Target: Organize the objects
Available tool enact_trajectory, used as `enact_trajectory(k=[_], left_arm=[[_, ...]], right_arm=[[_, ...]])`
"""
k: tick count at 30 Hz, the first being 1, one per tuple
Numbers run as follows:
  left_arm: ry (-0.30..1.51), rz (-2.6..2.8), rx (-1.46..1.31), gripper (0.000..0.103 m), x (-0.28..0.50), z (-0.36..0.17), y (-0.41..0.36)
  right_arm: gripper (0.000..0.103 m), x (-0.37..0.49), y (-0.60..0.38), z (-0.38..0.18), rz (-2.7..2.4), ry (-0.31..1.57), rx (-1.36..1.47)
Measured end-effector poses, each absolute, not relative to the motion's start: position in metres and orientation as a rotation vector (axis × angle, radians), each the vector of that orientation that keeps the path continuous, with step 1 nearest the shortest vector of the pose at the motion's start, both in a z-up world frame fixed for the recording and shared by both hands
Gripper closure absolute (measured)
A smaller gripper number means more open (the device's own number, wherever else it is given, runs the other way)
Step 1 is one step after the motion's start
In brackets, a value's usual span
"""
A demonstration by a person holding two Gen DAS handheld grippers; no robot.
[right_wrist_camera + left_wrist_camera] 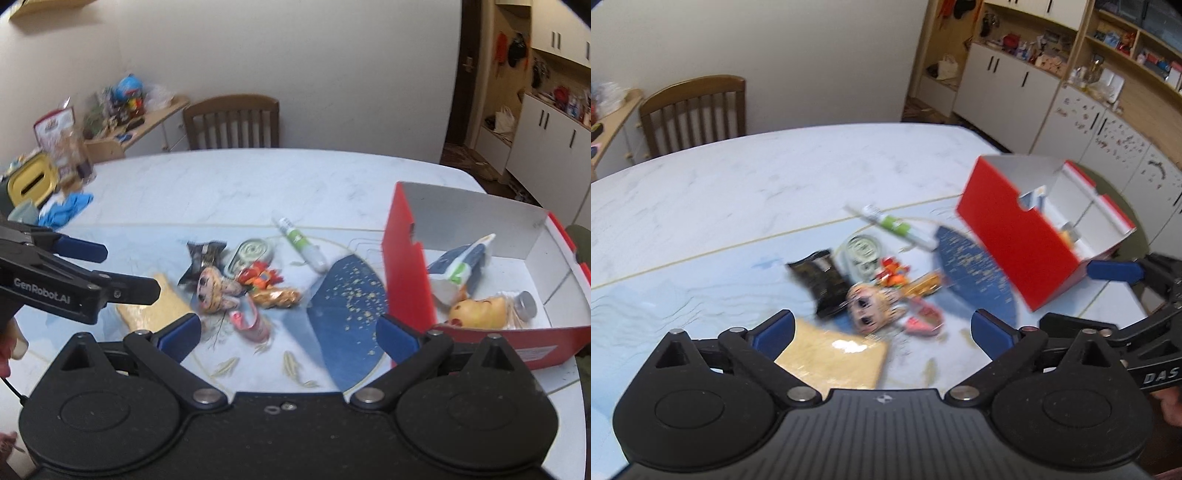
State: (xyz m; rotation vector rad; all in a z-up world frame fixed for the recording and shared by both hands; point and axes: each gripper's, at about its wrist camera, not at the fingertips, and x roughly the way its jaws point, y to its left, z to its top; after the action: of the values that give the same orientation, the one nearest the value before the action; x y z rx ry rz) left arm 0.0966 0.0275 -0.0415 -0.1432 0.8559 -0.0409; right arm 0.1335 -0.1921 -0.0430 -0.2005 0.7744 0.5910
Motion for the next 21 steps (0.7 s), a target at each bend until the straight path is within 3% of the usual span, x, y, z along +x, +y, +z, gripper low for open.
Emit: enact_trajectory(k=[21], left_arm=[[1.016, 0.332, -0.284, 0.001, 0.137, -0.106, 0.063]], right_arm=[[0.003, 0.149, -0.170, -0.074, 0.645, 0.837, -0.288]])
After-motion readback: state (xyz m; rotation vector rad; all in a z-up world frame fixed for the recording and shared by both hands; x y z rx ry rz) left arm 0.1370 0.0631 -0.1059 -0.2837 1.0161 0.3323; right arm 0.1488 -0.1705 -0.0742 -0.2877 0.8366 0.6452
